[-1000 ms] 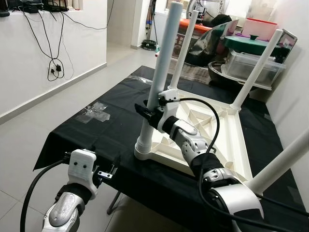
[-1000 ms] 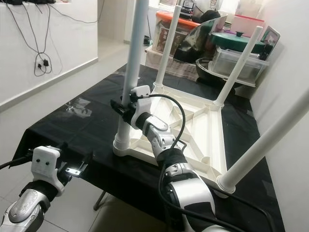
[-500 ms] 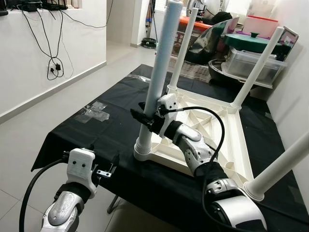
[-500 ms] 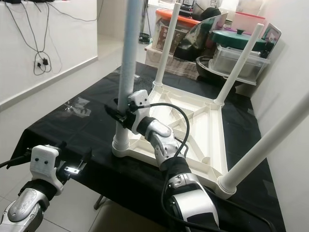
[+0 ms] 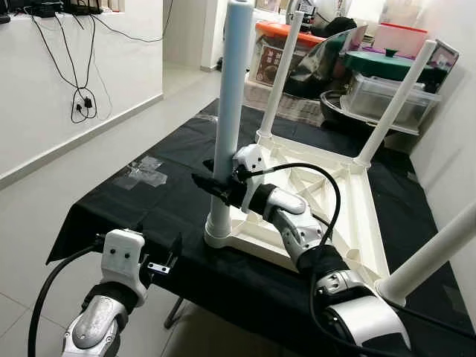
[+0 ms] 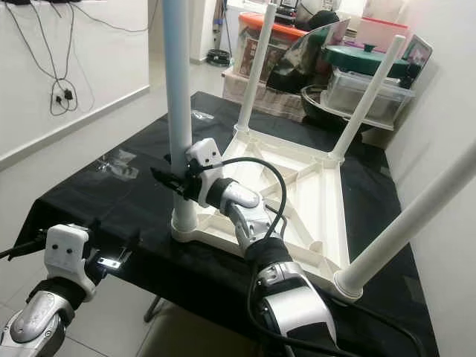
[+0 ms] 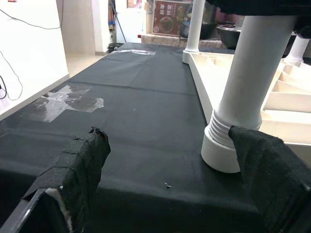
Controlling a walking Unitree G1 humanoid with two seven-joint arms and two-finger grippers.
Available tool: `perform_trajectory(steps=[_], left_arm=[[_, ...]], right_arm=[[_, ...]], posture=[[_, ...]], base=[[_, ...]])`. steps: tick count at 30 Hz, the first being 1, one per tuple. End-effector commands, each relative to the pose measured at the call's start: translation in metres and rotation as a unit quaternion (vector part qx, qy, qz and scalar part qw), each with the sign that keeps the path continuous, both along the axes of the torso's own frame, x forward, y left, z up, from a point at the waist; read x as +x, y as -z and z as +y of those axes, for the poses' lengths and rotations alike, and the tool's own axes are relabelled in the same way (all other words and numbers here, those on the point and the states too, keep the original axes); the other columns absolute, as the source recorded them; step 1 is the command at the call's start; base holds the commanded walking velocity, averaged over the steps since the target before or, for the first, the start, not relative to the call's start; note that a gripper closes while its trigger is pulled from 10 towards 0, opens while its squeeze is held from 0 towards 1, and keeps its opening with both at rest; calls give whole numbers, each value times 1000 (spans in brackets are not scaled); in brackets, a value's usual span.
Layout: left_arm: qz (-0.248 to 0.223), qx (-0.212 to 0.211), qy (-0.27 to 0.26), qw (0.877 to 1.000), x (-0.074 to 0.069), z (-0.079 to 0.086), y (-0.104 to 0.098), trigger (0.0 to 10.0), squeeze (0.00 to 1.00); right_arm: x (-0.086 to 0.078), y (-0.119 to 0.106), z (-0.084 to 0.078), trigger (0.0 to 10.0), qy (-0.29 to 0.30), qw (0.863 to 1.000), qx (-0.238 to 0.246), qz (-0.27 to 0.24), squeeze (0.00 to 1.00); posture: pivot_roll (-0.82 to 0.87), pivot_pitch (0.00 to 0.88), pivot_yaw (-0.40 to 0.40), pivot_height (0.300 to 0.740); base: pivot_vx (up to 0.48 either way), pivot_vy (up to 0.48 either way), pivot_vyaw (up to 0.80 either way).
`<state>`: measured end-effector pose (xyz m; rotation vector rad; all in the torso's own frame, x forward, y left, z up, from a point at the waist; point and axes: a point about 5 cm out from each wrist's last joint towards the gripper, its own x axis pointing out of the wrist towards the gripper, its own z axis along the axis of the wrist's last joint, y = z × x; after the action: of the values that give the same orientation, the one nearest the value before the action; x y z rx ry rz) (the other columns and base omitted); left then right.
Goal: Building children table
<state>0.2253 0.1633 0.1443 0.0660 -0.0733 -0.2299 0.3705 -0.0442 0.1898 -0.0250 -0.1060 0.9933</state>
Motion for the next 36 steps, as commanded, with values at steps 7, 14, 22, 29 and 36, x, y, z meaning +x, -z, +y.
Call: perform_trajectory(steps=[7, 14, 22, 29, 36], left_arm=[[9, -4, -8, 1000, -2, 3, 4, 10000, 0], [7, 3, -23, 1000, -1, 12, 4, 10000, 0], [4, 8, -27, 1000, 2, 16, 2, 10000, 0], [3, 9, -24, 1000, 3, 15, 2, 10000, 0], [2, 10, -22, 1000, 5, 16, 1, 10000, 0]], right_arm=[[8, 41, -12, 0, 168, 975, 10, 147, 0], [8, 60, -61, 0, 432, 881, 69, 179, 0], [8, 50, -96, 0, 541, 828, 87, 122, 0], [7, 34, -55, 0, 390, 910, 105, 93, 0], [3, 21, -26, 0, 220, 967, 101, 84, 0]], posture=[[150, 0, -202, 740], [140, 0, -185, 740], [136, 0, -172, 740], [129, 0, -162, 740], [129, 0, -167, 740]], base=[[0, 0, 0], [0, 0, 0], [0, 0, 0], [0, 0, 0], [0, 0, 0]])
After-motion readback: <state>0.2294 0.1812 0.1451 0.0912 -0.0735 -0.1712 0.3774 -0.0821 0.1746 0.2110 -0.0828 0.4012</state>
